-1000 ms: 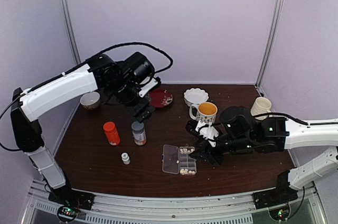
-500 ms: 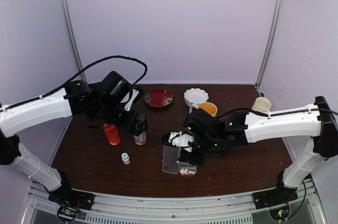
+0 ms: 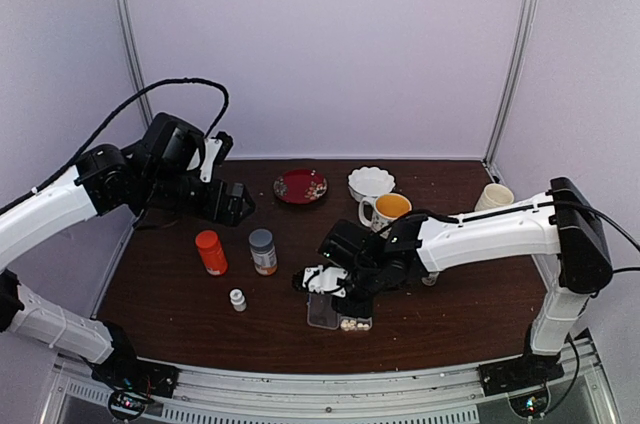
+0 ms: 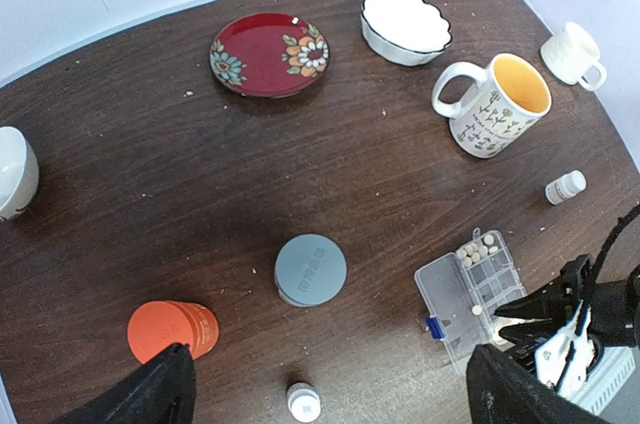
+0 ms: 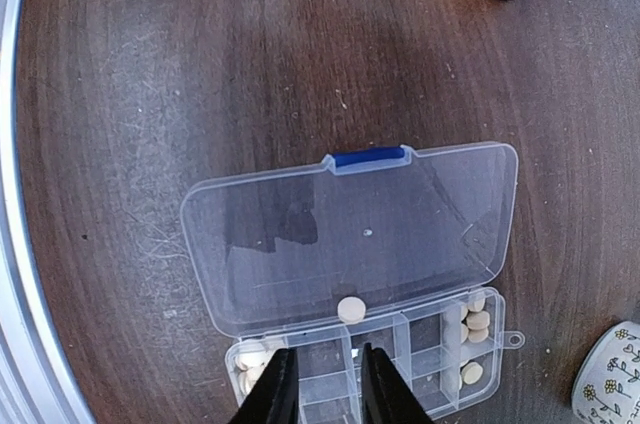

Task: Sort the pills into containers
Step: Pick up the pill from the pill container.

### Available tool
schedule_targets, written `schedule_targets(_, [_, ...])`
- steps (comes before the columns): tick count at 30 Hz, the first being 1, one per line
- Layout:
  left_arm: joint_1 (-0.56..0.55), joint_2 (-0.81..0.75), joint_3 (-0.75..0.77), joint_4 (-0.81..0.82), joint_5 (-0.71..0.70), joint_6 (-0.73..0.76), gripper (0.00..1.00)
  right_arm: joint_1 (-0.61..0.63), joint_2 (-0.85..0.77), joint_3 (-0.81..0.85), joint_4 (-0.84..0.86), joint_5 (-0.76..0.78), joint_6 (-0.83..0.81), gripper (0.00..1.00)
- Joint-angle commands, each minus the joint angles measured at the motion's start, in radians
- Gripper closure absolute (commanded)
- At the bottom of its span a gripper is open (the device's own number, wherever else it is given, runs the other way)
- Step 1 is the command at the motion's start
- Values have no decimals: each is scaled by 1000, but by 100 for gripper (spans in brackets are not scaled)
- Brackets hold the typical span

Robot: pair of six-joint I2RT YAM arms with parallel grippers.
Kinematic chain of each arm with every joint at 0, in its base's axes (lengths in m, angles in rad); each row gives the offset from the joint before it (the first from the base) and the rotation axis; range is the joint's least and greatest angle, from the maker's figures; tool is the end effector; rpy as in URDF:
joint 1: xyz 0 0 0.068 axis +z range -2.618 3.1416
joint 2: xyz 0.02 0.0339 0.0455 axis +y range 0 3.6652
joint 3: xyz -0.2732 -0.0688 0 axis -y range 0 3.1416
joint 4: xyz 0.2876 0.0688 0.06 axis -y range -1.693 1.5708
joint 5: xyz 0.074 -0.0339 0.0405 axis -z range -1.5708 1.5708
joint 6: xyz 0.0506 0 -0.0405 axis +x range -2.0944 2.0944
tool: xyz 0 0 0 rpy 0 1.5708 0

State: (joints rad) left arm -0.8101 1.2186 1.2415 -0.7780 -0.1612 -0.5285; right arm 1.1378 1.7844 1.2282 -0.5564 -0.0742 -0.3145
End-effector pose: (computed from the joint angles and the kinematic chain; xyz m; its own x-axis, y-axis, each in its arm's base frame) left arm 0.2142 -0.2133 0.3516 -0.7279 0.0429 -0.6843 0.3096 0.9111 -0.2722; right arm 0.1682 0.3727 0.1680 -0.0736 -0.8944 -0.4412 -0.9903 0.1178 -0.0736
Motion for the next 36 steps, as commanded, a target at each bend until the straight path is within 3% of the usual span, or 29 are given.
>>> schedule_targets(1, [8, -12, -14, 25, -3, 22, 3, 0, 42, 51, -26, 51, -38, 79])
schedule_targets(13, [10, 0, -14, -26, -18, 47, 3, -1, 120, 94, -33, 53, -61, 83])
schedule_targets(34, [9, 16, -13, -30, 20, 48, 2, -4, 182, 108, -33, 121, -60, 80])
schedule_targets(36, [9, 17, -13, -29, 28, 48, 2, -5, 181, 106, -33, 119, -60, 84])
